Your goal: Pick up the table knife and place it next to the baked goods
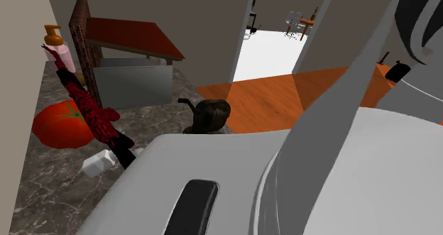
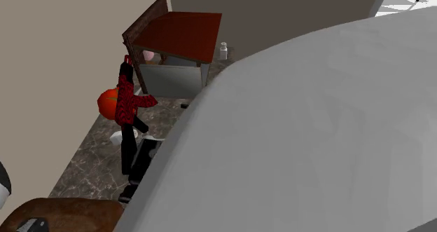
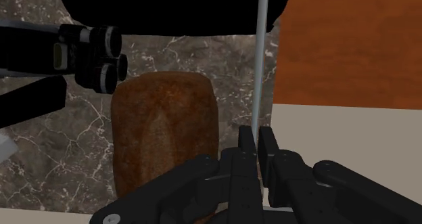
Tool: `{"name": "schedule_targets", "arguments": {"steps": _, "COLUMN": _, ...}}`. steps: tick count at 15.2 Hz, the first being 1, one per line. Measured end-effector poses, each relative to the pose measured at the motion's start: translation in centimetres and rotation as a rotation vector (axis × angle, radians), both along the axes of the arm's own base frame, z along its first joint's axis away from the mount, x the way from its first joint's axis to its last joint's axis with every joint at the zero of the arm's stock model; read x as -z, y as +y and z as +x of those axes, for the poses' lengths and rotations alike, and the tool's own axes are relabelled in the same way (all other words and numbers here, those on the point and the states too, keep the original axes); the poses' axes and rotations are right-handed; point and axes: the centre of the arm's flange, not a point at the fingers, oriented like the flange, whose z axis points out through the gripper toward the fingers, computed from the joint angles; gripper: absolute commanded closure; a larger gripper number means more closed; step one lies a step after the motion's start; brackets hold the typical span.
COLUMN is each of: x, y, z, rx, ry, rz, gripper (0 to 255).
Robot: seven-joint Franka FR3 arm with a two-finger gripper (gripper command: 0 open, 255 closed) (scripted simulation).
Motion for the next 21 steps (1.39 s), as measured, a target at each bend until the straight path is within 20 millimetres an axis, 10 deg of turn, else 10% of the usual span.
{"name": "schedule_targets", "arguments": {"steps": 4, "x": 0.9, "y": 1.7, "z": -3.5, "rx": 0.002, "ry": 0.0, "rz": 0.0, "gripper": 255}}
{"name": "schedule_targets", "arguments": {"steps": 21, "x": 9.7, "y": 1.8, "z": -4.0, "rx": 0.003, "ry": 0.0, "rz": 0.0, "gripper": 255}}
